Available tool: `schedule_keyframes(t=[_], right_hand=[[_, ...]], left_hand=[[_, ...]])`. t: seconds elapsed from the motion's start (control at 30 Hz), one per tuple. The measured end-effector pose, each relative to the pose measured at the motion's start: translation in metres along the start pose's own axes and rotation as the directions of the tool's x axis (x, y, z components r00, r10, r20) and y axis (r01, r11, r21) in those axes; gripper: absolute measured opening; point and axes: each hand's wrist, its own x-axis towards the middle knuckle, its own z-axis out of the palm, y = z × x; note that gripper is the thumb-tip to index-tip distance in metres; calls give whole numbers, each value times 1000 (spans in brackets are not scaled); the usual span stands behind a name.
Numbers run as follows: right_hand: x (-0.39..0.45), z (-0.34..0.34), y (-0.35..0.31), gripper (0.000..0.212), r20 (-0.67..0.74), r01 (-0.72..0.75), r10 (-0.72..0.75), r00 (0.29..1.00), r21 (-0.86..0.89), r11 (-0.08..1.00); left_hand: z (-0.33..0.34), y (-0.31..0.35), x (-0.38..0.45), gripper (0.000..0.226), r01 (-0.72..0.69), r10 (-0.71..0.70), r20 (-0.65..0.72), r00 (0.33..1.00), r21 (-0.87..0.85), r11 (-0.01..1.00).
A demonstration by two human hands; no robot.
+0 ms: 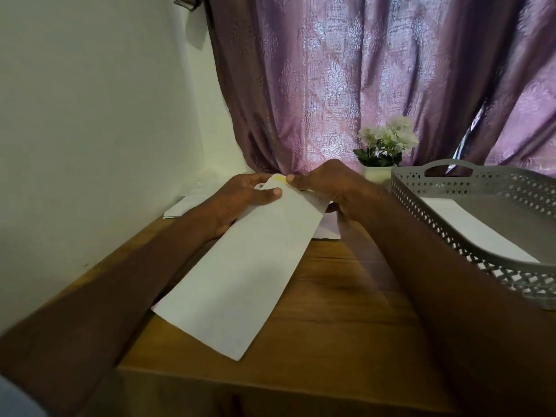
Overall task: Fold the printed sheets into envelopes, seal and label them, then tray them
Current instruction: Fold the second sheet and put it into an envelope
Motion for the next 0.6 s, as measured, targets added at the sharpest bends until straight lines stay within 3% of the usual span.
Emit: schedule_keyframes(t=[0.17, 0.27, 0.43, 0.6], right_hand=[[-1, -2, -1, 61, -29, -29, 28, 999, -26, 999], [-3, -6, -1, 58, 14, -22, 23, 1000, -61, 998], [-3, -9, -4, 53, 53, -17, 25, 998, -159, 987], [0, -7, -4, 61, 56, -56, 63, 996, -114, 992]], left_hand=[[2, 4, 0, 32, -97, 102, -30, 994, 150, 984], [4, 6, 0, 28, -129, 145, -45, 988, 246, 960], [6, 7, -1, 21, -113, 125, -43, 991, 212, 971], [6, 6, -1, 30, -111, 124, -52, 991, 201, 973]])
